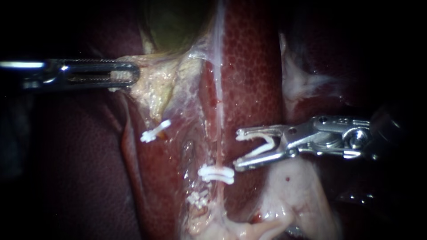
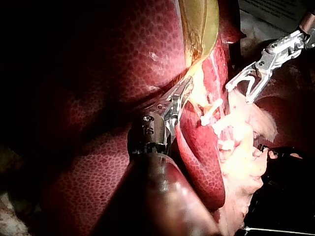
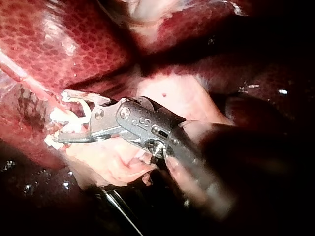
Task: Clipping third clip right tube
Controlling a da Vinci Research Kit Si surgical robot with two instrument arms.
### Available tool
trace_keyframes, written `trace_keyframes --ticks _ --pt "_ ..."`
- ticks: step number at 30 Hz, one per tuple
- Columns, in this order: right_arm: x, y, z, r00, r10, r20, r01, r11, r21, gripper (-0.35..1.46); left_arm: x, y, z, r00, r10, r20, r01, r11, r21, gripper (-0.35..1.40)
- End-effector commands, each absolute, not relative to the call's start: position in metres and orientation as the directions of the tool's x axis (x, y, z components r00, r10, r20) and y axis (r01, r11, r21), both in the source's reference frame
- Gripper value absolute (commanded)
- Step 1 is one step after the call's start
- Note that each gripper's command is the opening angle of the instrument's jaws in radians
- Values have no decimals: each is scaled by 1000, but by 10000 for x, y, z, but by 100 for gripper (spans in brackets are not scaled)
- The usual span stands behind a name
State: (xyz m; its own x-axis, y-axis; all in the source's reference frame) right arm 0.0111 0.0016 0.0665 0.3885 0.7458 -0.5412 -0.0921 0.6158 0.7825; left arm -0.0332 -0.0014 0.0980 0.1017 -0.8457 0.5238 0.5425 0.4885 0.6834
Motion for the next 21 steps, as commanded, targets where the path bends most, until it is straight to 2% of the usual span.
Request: trace_keyframes --ticks 1,7,21 --pt "113 15 671 390 752 -532 -98 608 788 53 -332 -14 980 101 -846 524 543 488 683 -18" --pt "124 6 691 388 777 -495 -124 577 807 53 -332 -15 979 101 -846 524 544 488 683 -18" --pt "152 -16 707 398 800 -449 -109 527 843 53 -332 -15 979 101 -846 524 544 488 683 -18"
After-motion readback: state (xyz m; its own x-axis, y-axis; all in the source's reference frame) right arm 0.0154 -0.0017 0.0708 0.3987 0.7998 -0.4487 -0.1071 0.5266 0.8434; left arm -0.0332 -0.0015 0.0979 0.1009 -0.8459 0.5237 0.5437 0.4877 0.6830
